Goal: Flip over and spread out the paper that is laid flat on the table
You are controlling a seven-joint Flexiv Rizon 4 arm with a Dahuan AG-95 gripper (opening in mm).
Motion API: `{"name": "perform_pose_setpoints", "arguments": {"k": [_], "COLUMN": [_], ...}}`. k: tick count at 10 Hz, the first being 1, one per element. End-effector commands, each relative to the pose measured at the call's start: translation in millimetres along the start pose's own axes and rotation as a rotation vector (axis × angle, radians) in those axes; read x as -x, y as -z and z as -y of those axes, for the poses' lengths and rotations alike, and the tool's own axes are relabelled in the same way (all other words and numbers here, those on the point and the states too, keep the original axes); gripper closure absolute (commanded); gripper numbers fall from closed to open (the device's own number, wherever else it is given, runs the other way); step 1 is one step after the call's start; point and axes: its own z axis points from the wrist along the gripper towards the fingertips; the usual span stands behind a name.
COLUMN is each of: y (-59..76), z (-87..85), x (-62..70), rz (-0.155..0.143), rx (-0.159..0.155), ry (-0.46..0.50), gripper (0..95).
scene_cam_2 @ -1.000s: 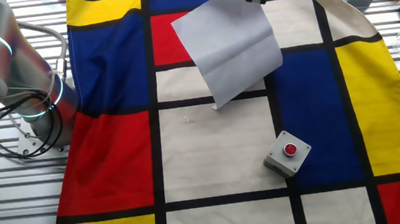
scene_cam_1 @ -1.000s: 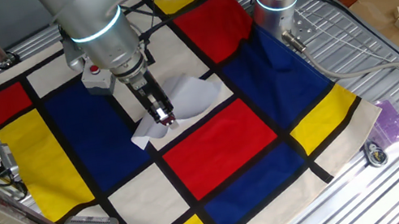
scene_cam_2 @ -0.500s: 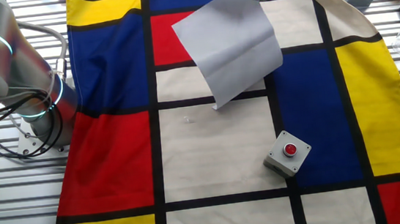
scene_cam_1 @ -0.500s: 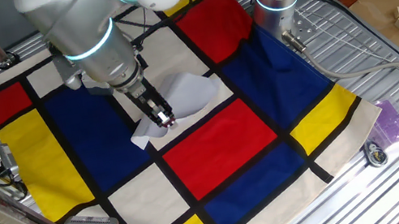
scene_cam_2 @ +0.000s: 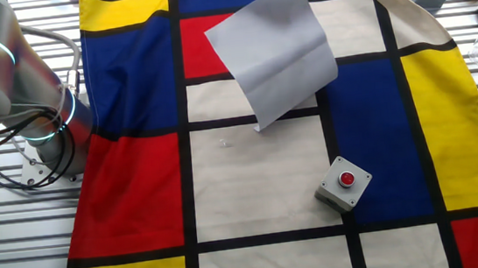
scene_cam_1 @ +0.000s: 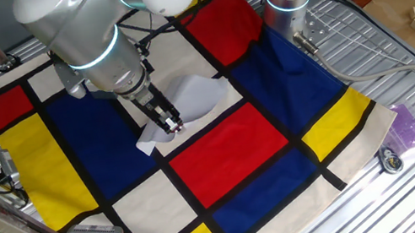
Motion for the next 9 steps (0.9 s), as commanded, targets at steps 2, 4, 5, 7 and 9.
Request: {"name": "perform_pose_setpoints", "arguments": {"k": [2,4,5,7,9], "y": [-25.9,-37.2,-39.9,-43.0,-48.0], "z": [-42.8,-57.8,-60.8,-59.7,-58.3], "x": [-16.1,-20.2,-20.0,-19.0,-17.5], "rz": [0.047,0.056,0.057,0.074,0.081], "rx": [0.001,0.006,0.009,0.015,0.014], "ry": [-0.095,-0.116,-0.117,-0.096,-0.095], "gripper": [95.0,95.0,95.0,95.0,95.0]}}
